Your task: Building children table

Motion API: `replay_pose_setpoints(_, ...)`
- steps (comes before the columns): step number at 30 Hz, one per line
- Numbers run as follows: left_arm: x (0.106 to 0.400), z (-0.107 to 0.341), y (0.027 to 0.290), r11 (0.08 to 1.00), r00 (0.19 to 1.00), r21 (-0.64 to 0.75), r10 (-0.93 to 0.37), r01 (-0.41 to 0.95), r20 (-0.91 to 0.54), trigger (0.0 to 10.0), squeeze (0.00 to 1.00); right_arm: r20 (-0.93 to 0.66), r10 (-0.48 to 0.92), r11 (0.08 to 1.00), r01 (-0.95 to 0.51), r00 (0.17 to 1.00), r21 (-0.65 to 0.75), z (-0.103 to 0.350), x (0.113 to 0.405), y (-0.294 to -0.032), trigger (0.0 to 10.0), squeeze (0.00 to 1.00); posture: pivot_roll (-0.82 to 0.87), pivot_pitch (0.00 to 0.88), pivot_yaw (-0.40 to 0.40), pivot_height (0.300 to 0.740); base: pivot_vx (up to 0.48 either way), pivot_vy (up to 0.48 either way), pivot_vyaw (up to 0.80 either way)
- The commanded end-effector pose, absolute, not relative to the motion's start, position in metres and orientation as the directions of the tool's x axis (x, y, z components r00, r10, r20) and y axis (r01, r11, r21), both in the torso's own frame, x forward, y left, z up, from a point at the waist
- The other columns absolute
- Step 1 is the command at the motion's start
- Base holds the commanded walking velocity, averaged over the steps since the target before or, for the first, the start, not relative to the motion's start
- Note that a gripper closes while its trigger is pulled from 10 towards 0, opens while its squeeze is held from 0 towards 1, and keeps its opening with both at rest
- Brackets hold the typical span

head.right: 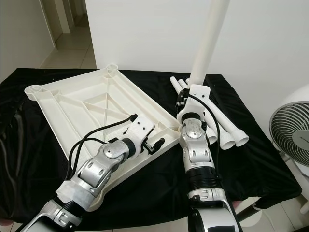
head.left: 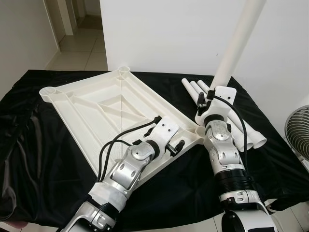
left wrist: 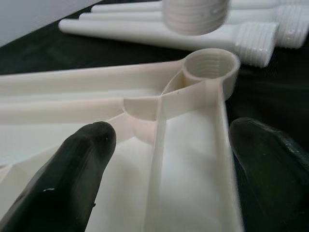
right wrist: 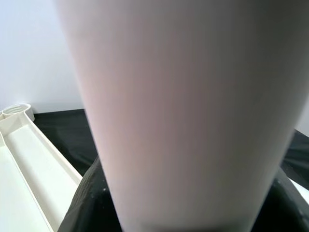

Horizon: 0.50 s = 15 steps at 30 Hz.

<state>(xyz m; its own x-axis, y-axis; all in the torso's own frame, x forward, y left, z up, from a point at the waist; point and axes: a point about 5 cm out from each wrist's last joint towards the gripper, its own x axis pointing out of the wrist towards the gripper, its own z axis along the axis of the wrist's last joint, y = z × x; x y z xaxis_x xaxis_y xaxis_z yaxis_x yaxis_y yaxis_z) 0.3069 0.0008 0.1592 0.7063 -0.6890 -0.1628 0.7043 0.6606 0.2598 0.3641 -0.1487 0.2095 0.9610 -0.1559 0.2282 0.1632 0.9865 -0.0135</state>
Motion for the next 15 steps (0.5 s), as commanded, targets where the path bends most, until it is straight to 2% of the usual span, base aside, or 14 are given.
replay_pose_setpoints(1,0.297,0.152,-0.009,0.560,0.609,0.252,-0.769,0.789,-0.197,10.0,0.00,0.248,-0.165,0.985,0.170,0.955,-0.001,0.216,0.366,-0.150,10.0,0.00,0.04,0.023,-0.018,0.740,0.000,0.000,0.00)
replay_pose_setpoints(15,0.289,0.147,-0.026,0.495,0.550,0.258,-0.804,0.830,-0.226,10.0,0.00,0.250,-0.170,0.984,0.176,0.953,-0.004,0.217,0.366,-0.150,10.0,0.00,0.04,0.031,-0.016,0.740,0.000,0.000,0.00)
